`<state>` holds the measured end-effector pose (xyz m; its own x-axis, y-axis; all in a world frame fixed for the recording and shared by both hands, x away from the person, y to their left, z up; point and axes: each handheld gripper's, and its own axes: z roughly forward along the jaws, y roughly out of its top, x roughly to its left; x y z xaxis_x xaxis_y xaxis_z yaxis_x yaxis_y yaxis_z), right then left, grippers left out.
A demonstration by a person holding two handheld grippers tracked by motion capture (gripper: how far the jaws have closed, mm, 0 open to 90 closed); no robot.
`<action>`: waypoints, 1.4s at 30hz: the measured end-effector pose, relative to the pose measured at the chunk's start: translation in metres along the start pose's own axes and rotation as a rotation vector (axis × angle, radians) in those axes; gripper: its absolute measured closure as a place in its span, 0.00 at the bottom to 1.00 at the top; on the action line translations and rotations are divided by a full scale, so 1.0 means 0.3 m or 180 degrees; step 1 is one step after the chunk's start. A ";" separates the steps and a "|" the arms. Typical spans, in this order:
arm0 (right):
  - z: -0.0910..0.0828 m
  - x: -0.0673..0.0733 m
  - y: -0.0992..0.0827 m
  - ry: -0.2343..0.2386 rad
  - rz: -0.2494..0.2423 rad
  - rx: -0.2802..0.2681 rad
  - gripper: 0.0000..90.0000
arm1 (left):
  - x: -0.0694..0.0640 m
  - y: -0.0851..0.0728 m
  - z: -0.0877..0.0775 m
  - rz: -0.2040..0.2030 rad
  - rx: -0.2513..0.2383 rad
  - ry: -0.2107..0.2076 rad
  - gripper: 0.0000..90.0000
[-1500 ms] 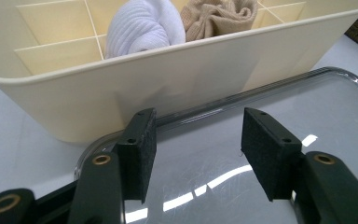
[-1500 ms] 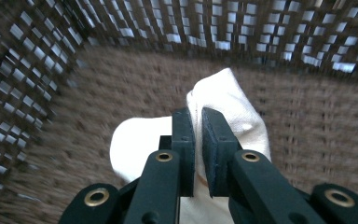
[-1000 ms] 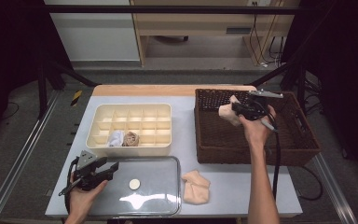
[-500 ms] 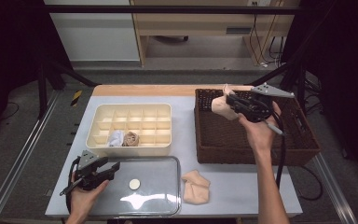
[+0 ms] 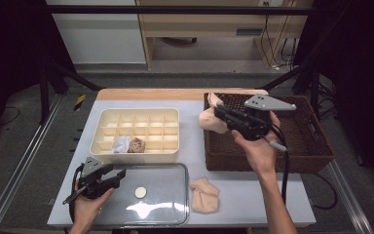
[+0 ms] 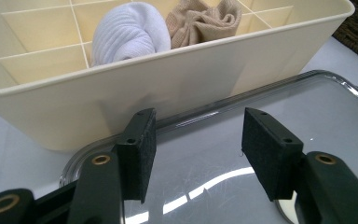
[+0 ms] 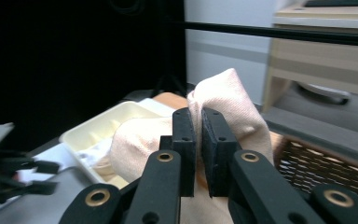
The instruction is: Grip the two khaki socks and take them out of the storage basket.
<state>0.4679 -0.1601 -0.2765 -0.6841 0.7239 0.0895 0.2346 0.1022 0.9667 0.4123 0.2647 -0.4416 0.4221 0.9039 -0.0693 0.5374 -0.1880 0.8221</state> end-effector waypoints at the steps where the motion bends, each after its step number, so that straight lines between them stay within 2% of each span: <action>1: 0.005 0.015 -0.001 0.0051 -0.0012 0.0015 0.94 | 0.001 0.000 -0.001 0.0002 0.0002 -0.0004 0.50; 5: 0.027 0.063 -0.016 0.0232 -0.0086 0.0079 0.94 | 0.002 0.001 -0.004 -0.0011 -0.0007 -0.0014 0.50; 7: 0.047 0.088 -0.035 0.0331 -0.0157 0.0167 0.94 | 0.002 0.002 -0.005 -0.0022 -0.0010 -0.0019 0.50; 12: 0.071 0.098 -0.066 0.0414 -0.0139 0.0233 0.94 | 0.003 0.004 -0.009 -0.0037 -0.0035 -0.0012 0.50; 21: 0.125 0.144 -0.155 0.0640 -0.0165 0.0453 0.94 | 0.006 0.006 -0.016 -0.0065 -0.0060 -0.0019 0.50; 31: 0.152 0.184 -0.226 0.0821 -0.0232 0.0640 0.94 | 0.010 0.010 -0.023 -0.0111 -0.0085 -0.0021 0.50; 42: 0.169 0.220 -0.317 0.0965 -0.0289 0.0884 0.94 | 0.003 0.012 -0.023 -0.0078 -0.0089 -0.0012 0.50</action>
<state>0.4354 -0.0874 -0.3748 -0.8731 0.4741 0.1136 0.3130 0.3664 0.8762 0.4096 0.2674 -0.4348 0.4118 0.9067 -0.0918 0.5270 -0.1548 0.8356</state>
